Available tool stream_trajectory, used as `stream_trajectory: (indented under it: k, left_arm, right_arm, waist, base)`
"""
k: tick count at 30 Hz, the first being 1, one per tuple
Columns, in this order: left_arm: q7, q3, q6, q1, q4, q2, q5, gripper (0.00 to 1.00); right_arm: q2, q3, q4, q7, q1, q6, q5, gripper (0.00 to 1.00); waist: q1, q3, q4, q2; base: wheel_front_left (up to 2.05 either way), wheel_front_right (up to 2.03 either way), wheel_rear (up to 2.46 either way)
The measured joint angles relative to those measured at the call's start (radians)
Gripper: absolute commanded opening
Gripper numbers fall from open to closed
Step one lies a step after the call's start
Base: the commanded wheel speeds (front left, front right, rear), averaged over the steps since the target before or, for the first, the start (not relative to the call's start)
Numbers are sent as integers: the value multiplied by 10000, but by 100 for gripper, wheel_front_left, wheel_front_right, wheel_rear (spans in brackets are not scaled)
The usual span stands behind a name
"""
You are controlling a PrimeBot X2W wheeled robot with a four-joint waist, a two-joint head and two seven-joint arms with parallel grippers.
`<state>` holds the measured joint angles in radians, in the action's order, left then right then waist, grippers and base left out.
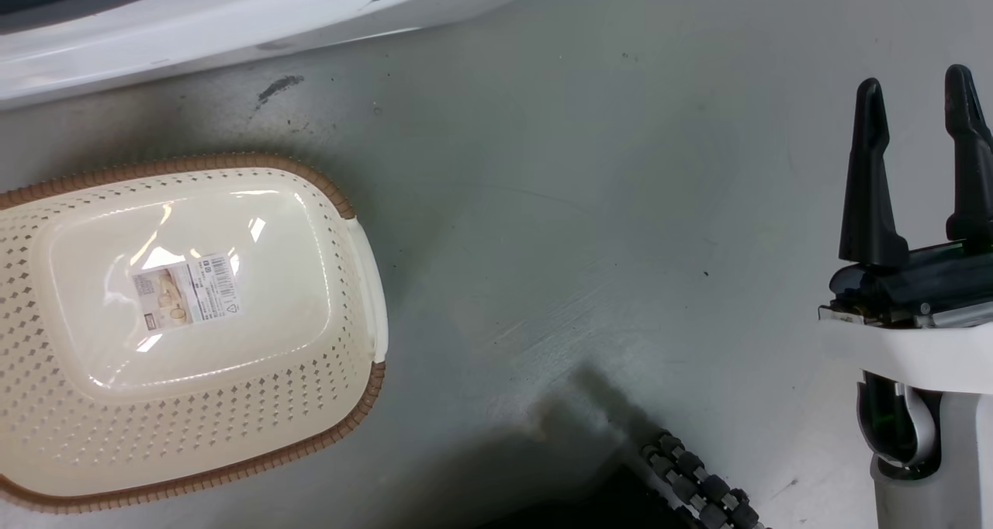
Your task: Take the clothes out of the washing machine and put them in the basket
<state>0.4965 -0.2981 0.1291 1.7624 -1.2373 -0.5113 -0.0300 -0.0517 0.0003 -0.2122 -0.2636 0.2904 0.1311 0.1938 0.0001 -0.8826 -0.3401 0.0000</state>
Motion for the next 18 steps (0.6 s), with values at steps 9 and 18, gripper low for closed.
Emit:
stream_trajectory:
  k: [9,18]
  left_arm:
    - [-1494,-372,0,-673,84,15,548,0]
    - [-3724,-639,0,-2334,82,761,1248,0]
  right_arm:
    - [0,-58,73,0,-12,0,-222,100]
    - [4,-86,244,0,-283,0,-825,100]
  waist:
    - [-1,554,148,0]
    - [-2,1763,612,0]
  base:
    - [0,0,0]
    - [0,0,0]
